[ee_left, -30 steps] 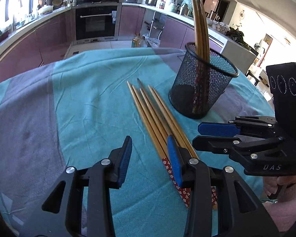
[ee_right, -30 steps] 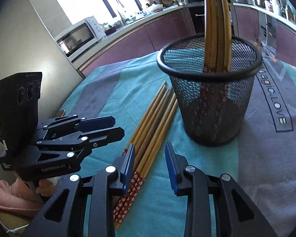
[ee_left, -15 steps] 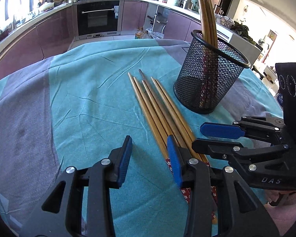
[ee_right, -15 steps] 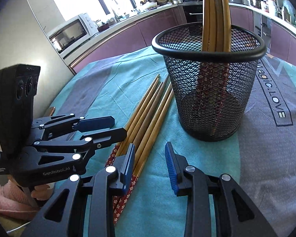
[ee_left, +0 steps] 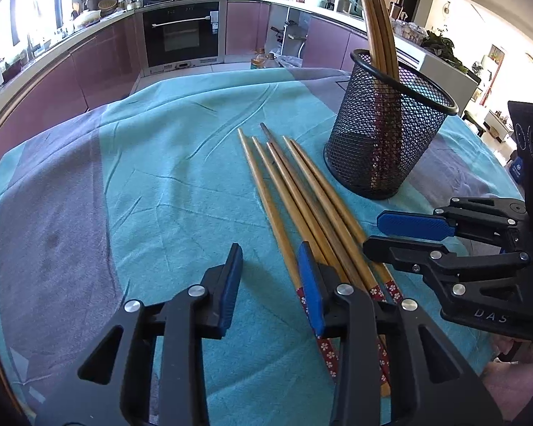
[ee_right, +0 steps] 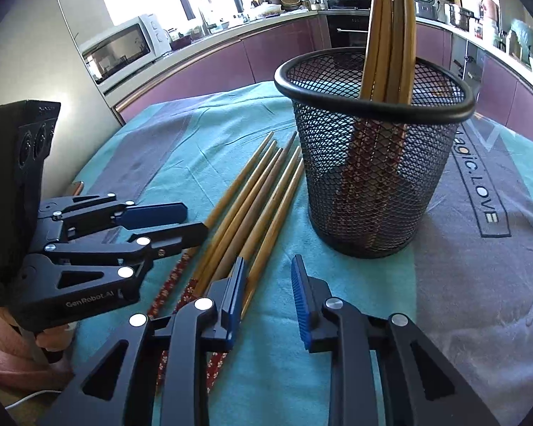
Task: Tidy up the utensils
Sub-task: 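Grasp a chopstick from the pile with the left tool while the right tool grasps one, then lift both chopsticks upright and carry them over the mesh cup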
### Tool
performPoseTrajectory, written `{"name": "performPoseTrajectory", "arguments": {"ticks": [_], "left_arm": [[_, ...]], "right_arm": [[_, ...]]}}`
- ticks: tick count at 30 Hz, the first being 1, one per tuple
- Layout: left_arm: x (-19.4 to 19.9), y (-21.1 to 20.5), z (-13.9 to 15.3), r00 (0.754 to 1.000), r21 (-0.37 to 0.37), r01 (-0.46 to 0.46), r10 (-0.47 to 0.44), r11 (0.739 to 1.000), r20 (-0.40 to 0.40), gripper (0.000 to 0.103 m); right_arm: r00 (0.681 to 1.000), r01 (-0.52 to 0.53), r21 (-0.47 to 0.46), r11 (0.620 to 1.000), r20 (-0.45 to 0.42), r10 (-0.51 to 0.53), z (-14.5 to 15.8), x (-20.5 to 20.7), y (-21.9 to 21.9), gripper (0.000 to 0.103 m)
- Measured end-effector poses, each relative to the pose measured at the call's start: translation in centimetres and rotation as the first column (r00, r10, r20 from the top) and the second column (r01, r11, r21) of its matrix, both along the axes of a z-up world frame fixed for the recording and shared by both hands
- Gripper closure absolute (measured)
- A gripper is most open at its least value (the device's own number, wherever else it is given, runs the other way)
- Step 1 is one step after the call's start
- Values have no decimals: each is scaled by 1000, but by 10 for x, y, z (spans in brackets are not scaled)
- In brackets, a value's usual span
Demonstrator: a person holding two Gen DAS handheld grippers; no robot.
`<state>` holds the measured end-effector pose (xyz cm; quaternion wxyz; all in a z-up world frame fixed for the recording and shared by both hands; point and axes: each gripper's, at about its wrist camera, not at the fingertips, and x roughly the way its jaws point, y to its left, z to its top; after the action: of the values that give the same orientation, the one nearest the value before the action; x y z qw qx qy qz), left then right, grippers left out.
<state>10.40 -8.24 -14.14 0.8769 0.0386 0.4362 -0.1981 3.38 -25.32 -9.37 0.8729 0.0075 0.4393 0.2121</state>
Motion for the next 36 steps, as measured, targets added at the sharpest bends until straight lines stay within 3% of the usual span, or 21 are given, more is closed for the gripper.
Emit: {"name": "performPoseTrajectory", "arguments": {"ticks": [8,14,19,26,29,36], "left_arm": [[12,-6,-1,1000,22,1,-1,1000,-2,72],[25,-10,0,1000,18,1,-1,1000,-15,83],[25,-7,-2,1000,0,-15,15,1000,-21,92],[16,7,0,998,-36,-57,56,998,-25,95],[8,10,5,999,-56,-44,43,997,-17,95],[-7,3,3,1000,-54,22,-23,998,-22,95]], "right_arm": [[999,8,-75,997,31,-5,-3,11,14,80],[999,32,-82,996,47,-28,-4,20,18,85],[998,53,-28,998,26,-52,-5,22,11,96],[996,83,56,995,24,-85,4,17,-10,97],[998,41,86,995,42,-45,13,9,-13,97],[999,-41,54,998,18,40,8,7,-2,97]]}}
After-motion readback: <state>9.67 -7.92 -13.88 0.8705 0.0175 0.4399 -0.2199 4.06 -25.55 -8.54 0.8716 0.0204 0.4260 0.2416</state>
